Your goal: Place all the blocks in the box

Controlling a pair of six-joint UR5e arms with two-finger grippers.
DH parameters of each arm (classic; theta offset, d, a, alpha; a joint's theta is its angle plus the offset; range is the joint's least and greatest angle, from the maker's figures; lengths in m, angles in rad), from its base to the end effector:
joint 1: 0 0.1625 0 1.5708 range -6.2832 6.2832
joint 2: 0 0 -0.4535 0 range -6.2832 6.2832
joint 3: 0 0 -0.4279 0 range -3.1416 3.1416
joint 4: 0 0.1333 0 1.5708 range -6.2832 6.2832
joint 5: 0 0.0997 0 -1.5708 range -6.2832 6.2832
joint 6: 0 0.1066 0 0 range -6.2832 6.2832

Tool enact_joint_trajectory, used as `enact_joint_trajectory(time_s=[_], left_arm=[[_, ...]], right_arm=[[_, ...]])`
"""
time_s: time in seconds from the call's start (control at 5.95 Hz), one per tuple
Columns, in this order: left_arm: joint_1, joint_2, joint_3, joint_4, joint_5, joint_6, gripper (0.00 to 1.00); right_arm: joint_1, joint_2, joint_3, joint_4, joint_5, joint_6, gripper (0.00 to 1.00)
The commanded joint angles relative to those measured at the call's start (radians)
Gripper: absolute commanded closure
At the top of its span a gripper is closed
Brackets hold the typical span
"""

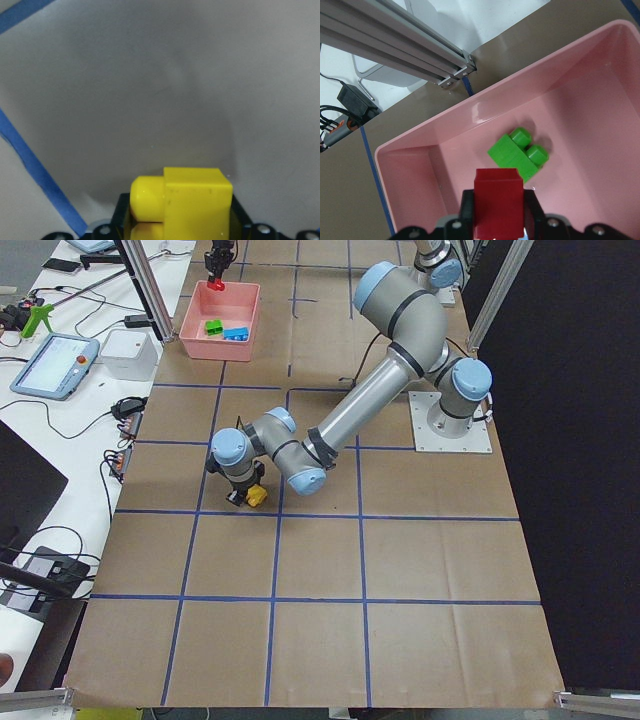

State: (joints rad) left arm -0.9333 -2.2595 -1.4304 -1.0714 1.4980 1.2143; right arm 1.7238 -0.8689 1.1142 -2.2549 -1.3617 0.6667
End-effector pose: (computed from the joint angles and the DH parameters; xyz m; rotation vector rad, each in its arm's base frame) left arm 0.3317 -0.6849 0.1785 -0.8673 -2.9329 0.0440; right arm 0.2820 -0.8089 0.3528 0.6348 2.6698 -0.4464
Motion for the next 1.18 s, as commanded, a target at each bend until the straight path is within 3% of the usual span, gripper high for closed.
enact_joint_trajectory(time_s=[0.0, 0.17, 0.34, 0.67, 0.84, 1.01], left_arm=[[-0.004, 0.017, 0.03, 0.007, 0.005, -0.01, 0.79], [-0.021, 0.059, 0.063, -0.016, 0.01, -0.05, 0.83], [-0.063, 0.127, 0.123, -0.138, 0.011, -0.117, 0.83], [-0.189, 0.17, 0.323, -0.427, 0.039, -0.424, 0.83], [-0.262, 0.147, 0.408, -0.503, 0.037, -0.599, 0.83], [-0.348, 0.138, 0.424, -0.509, 0.034, -0.787, 0.83]], right_arm=[[0.007, 0.016, -0.016, 0.003, -0.011, -0.007, 0.0], [0.006, 0.019, -0.016, 0.005, -0.011, -0.009, 0.0], [-0.003, -0.013, -0.007, 0.067, -0.013, -0.019, 0.0], [-0.058, -0.146, 0.004, 0.49, -0.031, -0.393, 0.0], [-0.073, -0.201, 0.012, 0.675, -0.031, -0.542, 0.0], [-0.075, -0.27, 0.076, 0.821, -0.039, -0.559, 0.0]])
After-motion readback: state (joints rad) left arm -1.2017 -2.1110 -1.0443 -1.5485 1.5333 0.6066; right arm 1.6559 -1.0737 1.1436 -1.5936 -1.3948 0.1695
